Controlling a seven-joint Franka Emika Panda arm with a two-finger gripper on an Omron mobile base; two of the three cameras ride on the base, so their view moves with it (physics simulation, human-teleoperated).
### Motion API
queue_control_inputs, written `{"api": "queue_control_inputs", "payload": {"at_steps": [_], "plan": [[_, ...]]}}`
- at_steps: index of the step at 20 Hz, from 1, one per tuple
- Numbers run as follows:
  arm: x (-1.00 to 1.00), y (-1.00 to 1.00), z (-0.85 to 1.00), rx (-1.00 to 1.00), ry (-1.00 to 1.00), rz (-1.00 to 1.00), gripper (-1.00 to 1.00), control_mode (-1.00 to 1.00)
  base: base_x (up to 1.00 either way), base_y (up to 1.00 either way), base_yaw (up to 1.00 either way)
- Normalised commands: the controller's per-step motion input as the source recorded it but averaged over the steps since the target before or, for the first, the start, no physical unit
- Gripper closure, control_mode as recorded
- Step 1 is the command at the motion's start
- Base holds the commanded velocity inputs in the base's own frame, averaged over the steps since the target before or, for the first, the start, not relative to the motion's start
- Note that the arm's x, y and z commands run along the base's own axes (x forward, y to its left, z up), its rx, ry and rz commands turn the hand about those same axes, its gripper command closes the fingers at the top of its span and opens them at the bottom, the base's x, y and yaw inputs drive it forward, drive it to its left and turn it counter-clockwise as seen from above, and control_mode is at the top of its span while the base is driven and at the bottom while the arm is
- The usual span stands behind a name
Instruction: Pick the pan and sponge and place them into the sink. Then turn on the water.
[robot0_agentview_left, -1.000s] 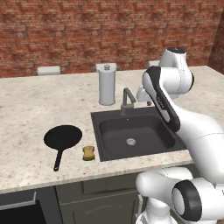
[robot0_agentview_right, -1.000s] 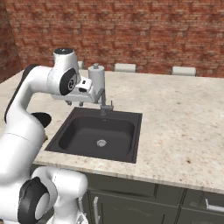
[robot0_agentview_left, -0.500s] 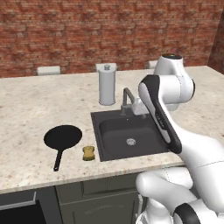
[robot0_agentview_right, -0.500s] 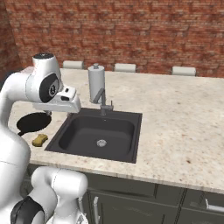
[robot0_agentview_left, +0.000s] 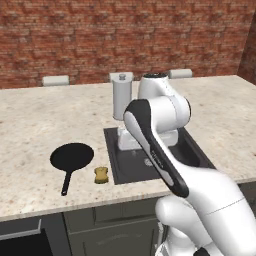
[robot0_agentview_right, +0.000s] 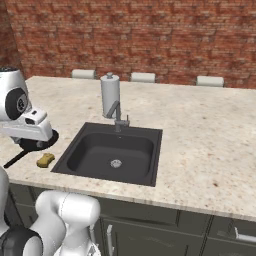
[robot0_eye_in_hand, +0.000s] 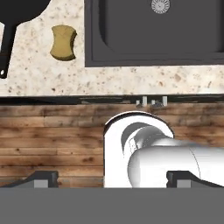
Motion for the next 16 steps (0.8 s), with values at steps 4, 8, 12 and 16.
{"api": "queue_control_inputs", "payload": {"at_steps": [4, 8, 12, 16], "plan": [[0.06, 1.0, -0.45, 0.0, 0.11, -0.09, -1.0, -1.0, 0.0, 0.0, 0.0], [0.27, 1.0, -0.45, 0.0, 0.02, -0.04, -1.0, -1.0, 0.0, 0.0, 0.0], [0.33, 1.0, -0.35, -0.03, 0.07, 0.0, -1.0, -1.0, 0.0, 0.0, 0.0], [0.24, 0.9, -0.51, -0.09, 0.11, 0.0, -1.0, -1.0, 0.0, 0.0, 0.0]]}}
